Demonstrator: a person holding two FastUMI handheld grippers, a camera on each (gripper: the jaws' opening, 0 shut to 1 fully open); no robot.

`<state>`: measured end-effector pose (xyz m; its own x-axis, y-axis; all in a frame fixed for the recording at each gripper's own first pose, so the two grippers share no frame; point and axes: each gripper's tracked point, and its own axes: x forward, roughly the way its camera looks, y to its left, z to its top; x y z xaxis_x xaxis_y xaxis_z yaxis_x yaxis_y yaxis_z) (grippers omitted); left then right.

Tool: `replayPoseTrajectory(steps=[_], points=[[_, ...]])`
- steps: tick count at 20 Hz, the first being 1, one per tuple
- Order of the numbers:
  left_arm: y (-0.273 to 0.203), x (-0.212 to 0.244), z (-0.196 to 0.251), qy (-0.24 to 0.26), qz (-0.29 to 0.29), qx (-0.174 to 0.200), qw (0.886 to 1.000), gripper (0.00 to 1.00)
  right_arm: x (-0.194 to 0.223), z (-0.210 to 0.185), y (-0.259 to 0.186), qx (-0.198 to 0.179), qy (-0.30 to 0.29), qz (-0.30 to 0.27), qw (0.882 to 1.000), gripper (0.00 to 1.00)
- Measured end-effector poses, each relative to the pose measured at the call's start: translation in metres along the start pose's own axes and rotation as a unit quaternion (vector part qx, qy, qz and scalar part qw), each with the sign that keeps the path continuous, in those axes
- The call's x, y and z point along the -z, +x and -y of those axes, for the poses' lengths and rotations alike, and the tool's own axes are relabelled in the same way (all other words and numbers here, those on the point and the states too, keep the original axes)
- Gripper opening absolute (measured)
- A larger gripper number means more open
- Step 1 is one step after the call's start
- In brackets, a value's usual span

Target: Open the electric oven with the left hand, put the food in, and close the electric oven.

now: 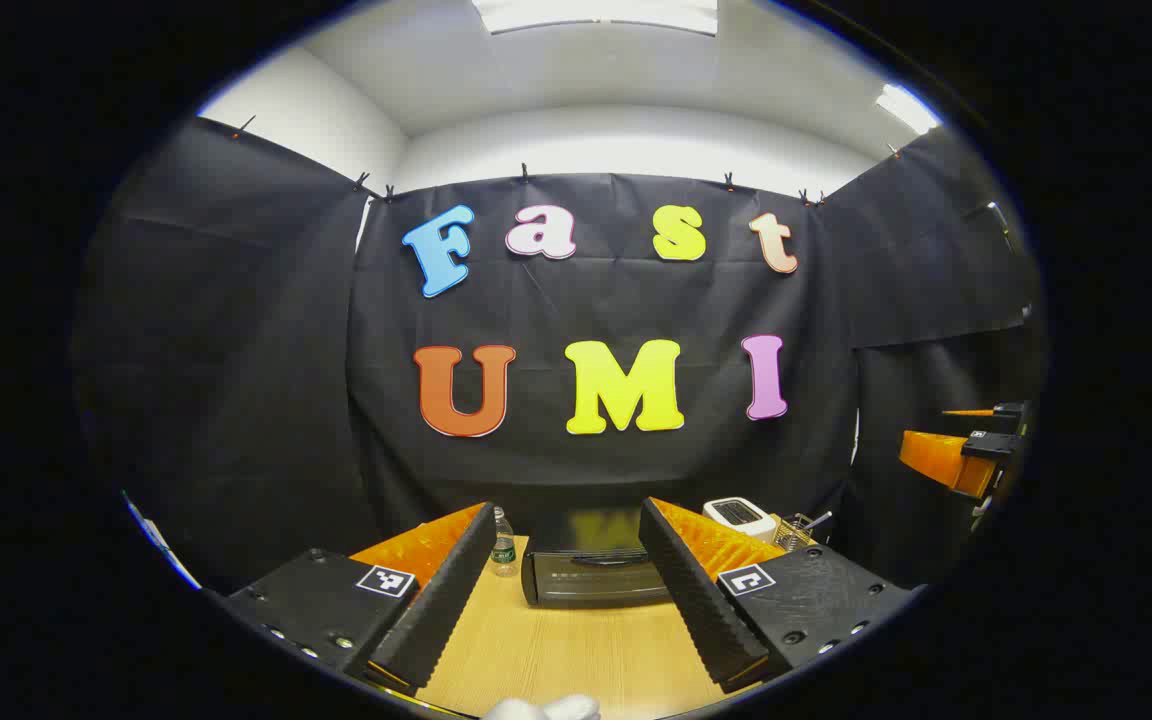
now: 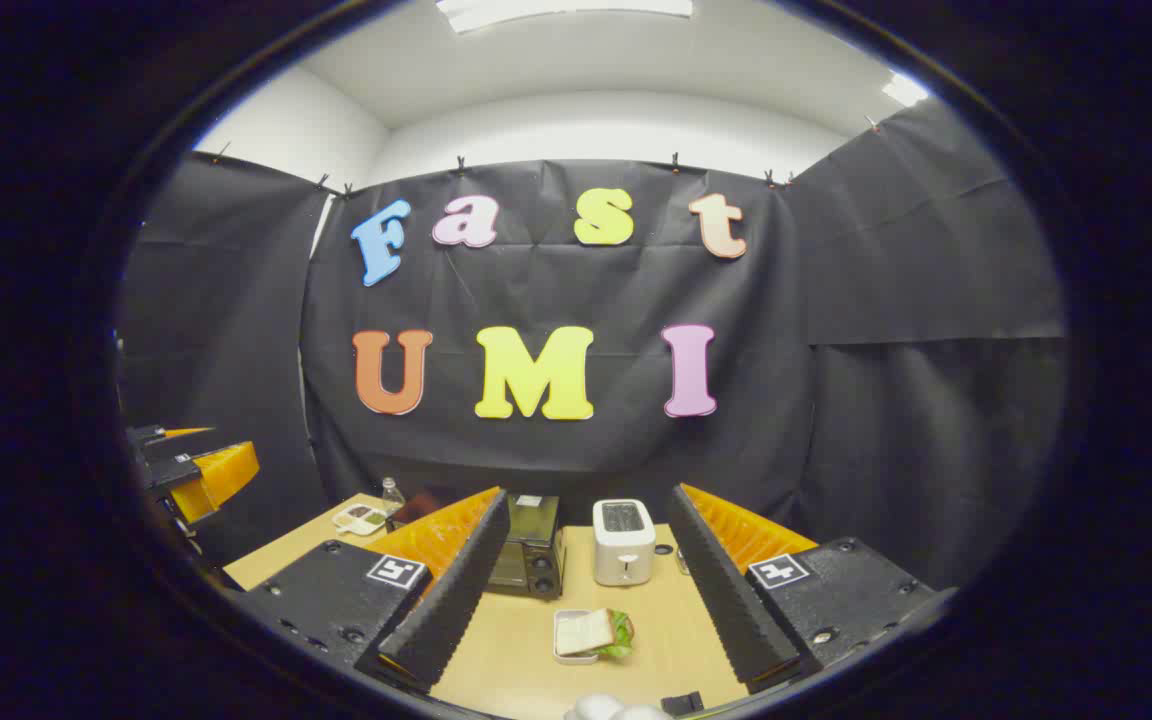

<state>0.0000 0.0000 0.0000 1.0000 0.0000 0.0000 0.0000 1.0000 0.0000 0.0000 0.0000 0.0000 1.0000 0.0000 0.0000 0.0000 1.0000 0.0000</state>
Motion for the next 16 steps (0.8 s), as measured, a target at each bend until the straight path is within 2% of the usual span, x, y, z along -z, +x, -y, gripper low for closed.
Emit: replayPoseTrajectory(steps=[5,6,7,8,16], points=[[0.0018,-0.0066,-0.0023,0.000,0.006,0.002,1.000,0.94,0.0030,-0.0050,0.0038,-0.002,0.000,-0.003,1.000,1.00],[0.0021,-0.0074,-0.0012,0.002,0.008,0.002,1.000,0.94,0.0039,-0.0050,0.0044,-0.002,0.002,-0.003,1.000,0.95],[0.0014,-0.0072,-0.0020,0.003,0.008,0.000,1.000,0.94,0.0038,-0.0049,0.0044,-0.002,0.002,-0.002,1.000,0.95],[0.0009,-0.0068,-0.0026,0.004,0.008,0.001,1.000,0.94,0.0041,-0.0046,0.0057,-0.002,0.002,-0.002,1.000,1.00],[0.0044,-0.0050,-0.0012,0.005,0.007,-0.002,1.000,0.94,0.0093,-0.0044,0.0103,-0.005,-0.004,-0.006,1.000,1.00]])
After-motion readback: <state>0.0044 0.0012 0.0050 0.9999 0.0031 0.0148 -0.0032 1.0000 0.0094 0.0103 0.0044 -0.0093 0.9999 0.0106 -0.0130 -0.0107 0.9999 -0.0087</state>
